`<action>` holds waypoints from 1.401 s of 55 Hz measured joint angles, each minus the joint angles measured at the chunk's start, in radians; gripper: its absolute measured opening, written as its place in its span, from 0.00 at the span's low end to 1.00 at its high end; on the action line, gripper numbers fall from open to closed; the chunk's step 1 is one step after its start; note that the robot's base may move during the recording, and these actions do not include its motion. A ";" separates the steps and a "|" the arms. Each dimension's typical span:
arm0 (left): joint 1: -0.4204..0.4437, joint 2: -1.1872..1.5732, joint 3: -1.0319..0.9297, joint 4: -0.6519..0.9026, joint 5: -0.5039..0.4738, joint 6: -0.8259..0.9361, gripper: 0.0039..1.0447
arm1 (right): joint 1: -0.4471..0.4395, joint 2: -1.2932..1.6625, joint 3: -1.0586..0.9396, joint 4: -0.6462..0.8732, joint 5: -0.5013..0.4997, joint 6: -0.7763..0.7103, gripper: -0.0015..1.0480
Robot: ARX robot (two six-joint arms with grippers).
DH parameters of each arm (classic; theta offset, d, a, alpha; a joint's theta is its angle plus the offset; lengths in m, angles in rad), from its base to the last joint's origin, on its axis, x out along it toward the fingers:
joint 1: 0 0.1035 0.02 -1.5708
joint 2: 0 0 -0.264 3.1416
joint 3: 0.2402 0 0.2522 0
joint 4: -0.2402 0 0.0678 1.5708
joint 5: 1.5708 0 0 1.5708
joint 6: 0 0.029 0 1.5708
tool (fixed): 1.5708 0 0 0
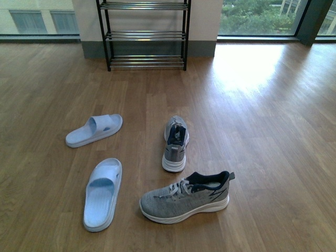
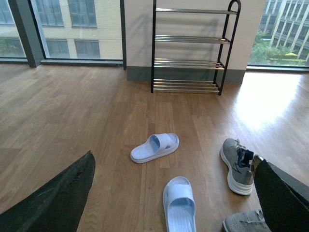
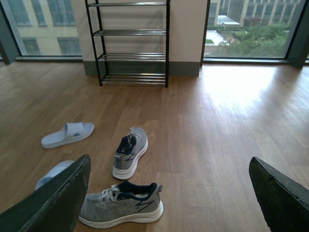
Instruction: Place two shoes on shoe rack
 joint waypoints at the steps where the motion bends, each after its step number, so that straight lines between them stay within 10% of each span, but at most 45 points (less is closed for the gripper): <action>1: 0.000 0.000 0.000 0.000 0.000 0.000 0.91 | 0.000 0.000 0.000 0.000 0.000 0.000 0.91; 74: 0.000 0.000 0.000 0.000 0.000 0.000 0.91 | 0.000 0.000 0.000 0.000 0.001 0.000 0.91; 77: -0.062 0.065 0.040 -0.103 -0.146 -0.148 0.91 | 0.000 0.000 0.000 0.000 0.001 0.000 0.91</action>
